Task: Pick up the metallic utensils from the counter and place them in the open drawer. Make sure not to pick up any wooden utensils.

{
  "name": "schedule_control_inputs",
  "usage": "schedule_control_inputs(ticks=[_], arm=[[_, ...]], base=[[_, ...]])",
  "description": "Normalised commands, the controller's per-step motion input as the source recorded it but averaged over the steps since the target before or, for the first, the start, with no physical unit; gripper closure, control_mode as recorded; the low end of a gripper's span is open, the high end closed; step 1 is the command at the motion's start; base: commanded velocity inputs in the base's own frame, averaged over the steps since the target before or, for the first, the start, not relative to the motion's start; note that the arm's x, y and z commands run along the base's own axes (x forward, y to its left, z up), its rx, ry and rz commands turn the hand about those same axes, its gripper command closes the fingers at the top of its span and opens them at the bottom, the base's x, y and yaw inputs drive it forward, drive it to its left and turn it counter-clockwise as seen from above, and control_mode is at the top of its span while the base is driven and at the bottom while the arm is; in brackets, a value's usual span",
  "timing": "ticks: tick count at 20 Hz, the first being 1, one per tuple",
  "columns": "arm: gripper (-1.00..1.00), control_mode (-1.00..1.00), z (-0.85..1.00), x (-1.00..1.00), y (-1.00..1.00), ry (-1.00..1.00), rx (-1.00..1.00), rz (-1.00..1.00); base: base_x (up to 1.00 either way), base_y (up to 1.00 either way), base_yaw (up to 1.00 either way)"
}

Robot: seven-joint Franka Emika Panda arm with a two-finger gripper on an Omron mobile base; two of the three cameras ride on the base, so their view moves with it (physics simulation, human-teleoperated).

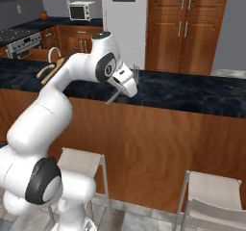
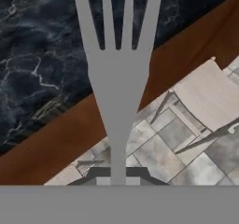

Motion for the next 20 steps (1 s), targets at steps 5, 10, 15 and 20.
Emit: schedule_control_inputs(ticks=[5, 10, 15, 20], arm=[[1.00, -1.00, 0.26, -0.74, 0.32, 0.11, 0.00, 0.01], [1.00, -1.00, -0.20, -0.32, 0.58, 0.03, -0.01, 0.01], [1.00, -1.00, -0.31, -0.32, 0.40, 0.00, 0.00, 0.08], [1.00, 1.00, -0.15, -0.43, 0.05, 0.00, 0.00, 0.08]], base=[[0.00, 0.00, 0.00], [0.00, 0.00, 0.00], [0.00, 0.00, 0.00], [-0.34, 0.00, 0.04]])
